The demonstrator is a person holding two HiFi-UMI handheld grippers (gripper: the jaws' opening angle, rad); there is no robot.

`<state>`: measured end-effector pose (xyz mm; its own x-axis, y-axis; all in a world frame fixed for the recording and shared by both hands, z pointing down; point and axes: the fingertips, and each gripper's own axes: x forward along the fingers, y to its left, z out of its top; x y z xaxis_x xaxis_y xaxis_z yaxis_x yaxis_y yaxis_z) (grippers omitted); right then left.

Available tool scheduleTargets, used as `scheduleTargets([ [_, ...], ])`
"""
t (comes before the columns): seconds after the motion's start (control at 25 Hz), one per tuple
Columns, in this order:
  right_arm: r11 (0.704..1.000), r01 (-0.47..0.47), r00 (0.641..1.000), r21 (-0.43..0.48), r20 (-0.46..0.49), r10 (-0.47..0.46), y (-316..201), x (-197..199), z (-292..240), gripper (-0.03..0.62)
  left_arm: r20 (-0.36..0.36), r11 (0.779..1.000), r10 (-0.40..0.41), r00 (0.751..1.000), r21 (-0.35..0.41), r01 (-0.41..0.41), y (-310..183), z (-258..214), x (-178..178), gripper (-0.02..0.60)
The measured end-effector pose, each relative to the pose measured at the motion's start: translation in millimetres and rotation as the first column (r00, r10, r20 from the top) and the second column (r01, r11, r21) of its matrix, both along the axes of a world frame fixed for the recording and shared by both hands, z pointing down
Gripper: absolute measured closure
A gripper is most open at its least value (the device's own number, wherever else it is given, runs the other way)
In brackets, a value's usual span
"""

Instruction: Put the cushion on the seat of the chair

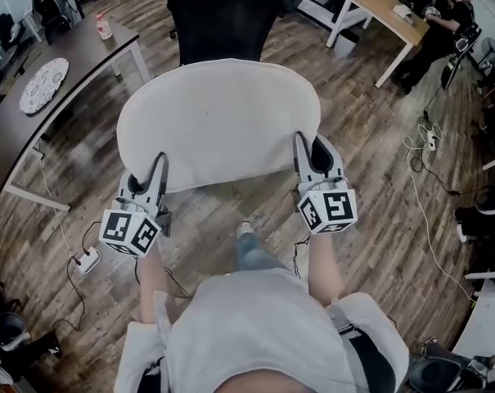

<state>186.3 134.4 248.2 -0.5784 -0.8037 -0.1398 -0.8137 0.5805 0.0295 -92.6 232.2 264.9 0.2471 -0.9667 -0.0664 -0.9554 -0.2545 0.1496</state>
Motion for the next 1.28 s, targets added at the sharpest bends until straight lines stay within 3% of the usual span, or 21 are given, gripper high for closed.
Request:
scheduleTargets([
  [0.64,0.998,0.053,0.998,-0.015,0.027,-0.053,-167,-11,0,0.528,0.005,0.998,-0.062,0.998,-0.003,0.062,-153,-4,-6,0.494],
  [0.92,0.996,0.083,0.996,-0.032,0.043,-0.081,-206,-12,6,0.528,-0.001,0.996,-0.092,0.996,-0.020,0.092,-181,0,-3,0.494],
  [1.28,0.992,0.103,0.994,-0.076,0.037,-0.101,-243,-43,24,0.528,0.001,0.990,-0.121,0.993,-0.071,0.121,-215,16,-33,0.494],
])
